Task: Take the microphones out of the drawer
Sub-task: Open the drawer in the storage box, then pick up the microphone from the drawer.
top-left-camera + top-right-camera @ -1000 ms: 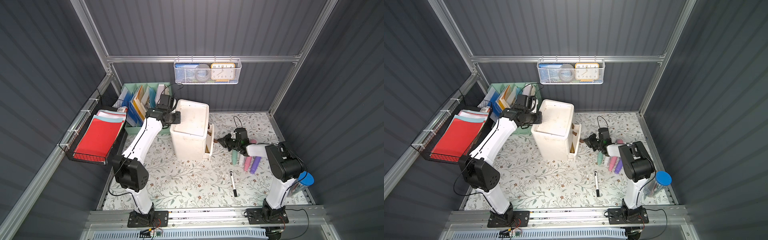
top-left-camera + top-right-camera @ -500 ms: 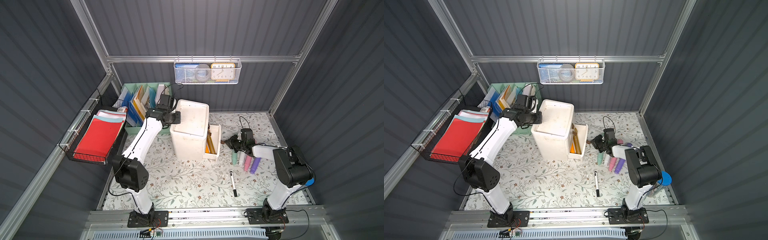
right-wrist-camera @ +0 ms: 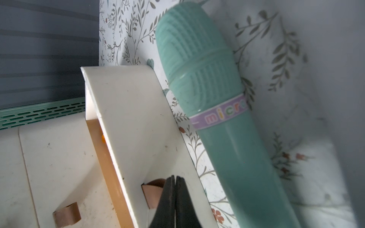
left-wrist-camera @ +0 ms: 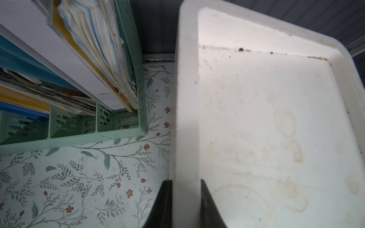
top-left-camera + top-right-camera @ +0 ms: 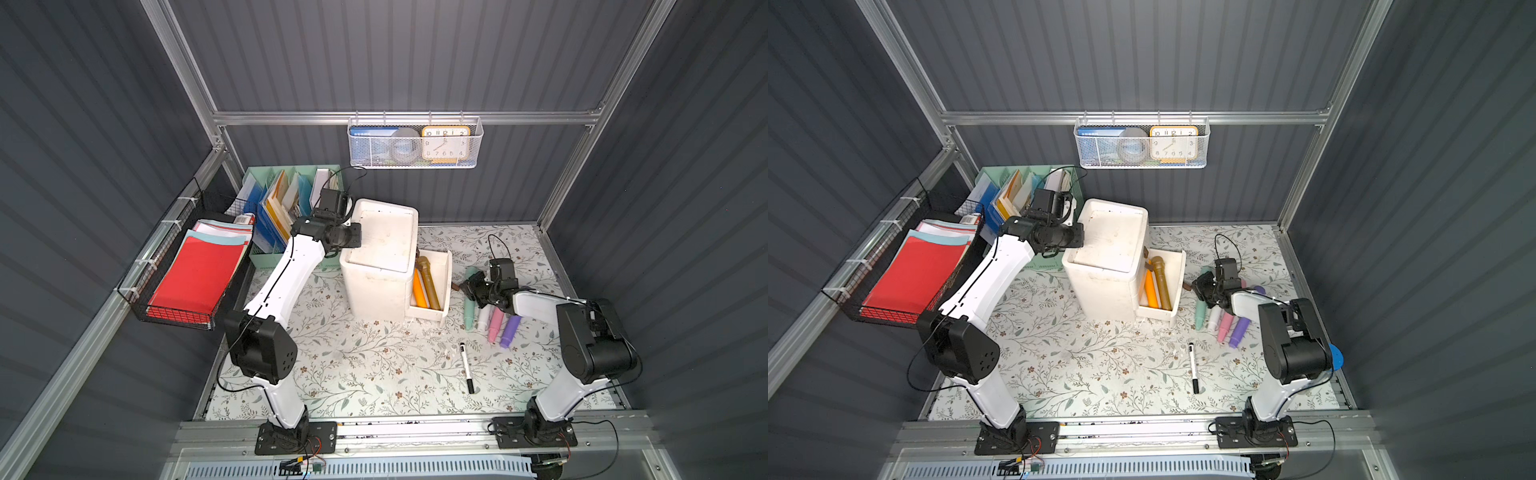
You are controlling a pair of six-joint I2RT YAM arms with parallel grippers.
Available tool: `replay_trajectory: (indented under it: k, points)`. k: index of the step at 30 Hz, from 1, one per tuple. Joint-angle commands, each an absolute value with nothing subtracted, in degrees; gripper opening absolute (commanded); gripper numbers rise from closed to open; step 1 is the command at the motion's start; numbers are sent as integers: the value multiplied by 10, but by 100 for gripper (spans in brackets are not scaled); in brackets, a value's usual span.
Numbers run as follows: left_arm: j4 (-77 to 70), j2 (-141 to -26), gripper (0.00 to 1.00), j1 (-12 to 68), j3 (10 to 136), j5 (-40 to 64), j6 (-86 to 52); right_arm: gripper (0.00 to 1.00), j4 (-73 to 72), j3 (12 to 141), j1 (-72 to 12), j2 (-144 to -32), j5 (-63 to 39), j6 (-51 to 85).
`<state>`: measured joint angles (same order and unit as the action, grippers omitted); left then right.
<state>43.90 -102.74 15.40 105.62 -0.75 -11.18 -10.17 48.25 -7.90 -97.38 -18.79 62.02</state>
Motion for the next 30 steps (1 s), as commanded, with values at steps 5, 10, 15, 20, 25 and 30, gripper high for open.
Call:
replay_trajectory:
  k: [5, 10, 15, 20, 25, 30]
  points:
    - [409, -1024, 2, 163, 1055, 84, -176, 0, -41, 465, -57, -956, -128, 602]
    - [406, -1023, 1, 163, 1054, 84, -177, 0, -28, 485, -58, -957, -136, 577]
    - [402, -1024, 2, 163, 1055, 84, -179, 31, 1, 514, -58, -950, -171, 548]
    - [401, -1027, 2, 163, 1060, 85, -180, 39, 54, 546, -64, -923, -169, 504]
    - [400, -1029, 2, 163, 1061, 84, -180, 41, 124, 595, -94, -904, -160, 441]
    - [400, -1031, 2, 163, 1058, 85, -180, 41, 208, 678, -144, -925, -157, 369]
